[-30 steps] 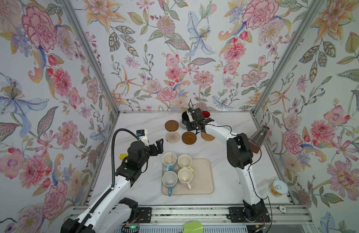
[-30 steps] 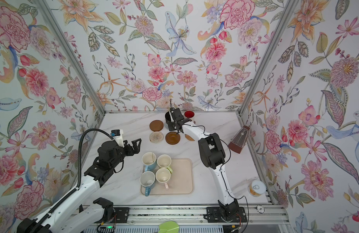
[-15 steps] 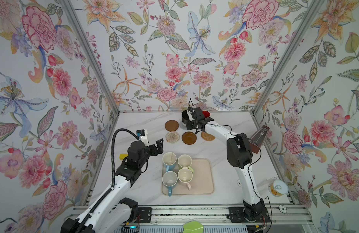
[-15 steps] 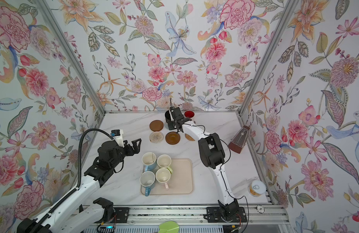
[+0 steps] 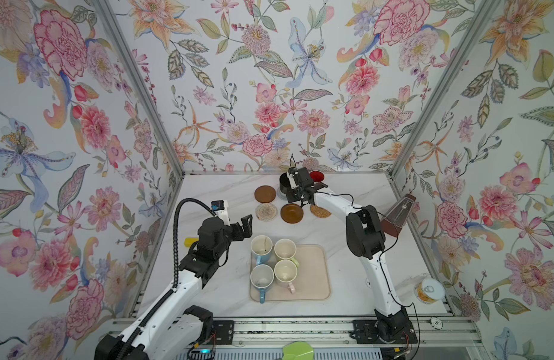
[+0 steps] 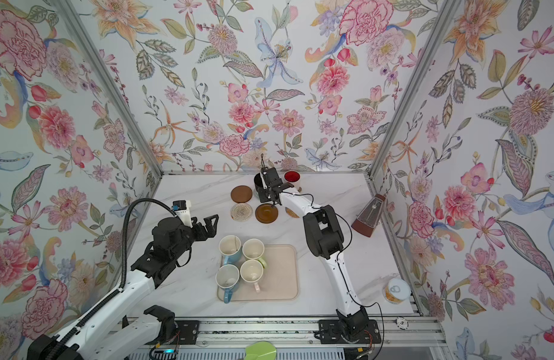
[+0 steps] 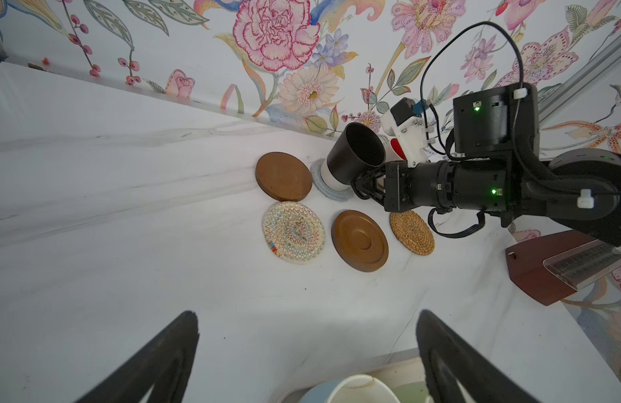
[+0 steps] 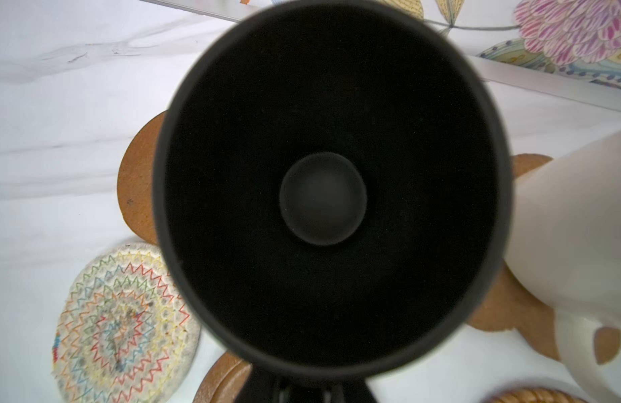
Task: Place cups on coasters
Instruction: Place the cup on the coaster.
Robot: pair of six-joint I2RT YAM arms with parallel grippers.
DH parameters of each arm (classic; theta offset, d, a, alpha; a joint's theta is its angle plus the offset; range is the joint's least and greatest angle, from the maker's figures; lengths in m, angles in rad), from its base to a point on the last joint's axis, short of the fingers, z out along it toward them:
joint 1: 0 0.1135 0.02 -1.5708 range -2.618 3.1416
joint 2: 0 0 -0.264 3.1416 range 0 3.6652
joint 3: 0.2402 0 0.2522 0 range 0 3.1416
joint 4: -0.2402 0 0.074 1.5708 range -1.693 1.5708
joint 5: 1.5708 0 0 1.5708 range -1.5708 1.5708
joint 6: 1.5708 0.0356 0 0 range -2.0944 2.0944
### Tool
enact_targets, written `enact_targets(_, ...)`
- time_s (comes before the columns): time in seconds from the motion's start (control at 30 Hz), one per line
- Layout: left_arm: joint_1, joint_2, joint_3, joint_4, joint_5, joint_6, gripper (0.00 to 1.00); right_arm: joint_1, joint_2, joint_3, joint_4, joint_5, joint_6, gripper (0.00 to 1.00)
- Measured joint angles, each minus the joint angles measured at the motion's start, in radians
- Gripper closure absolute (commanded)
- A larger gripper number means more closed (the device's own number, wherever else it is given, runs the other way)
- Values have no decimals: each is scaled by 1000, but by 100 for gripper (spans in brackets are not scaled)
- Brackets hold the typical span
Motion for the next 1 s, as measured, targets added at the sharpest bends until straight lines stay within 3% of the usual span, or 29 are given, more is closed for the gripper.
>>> enact_targets(0.3,0,13,0,1,0,0,1,0,1,8,-12,1,-3,100)
enact_targets(0.5,0,13,0,0,0,0,1,0,22,75,-65,12,-8,91)
enact_targets(1.0,0,13,0,0,0,0,1,0,43,105,-106,15,-14,86)
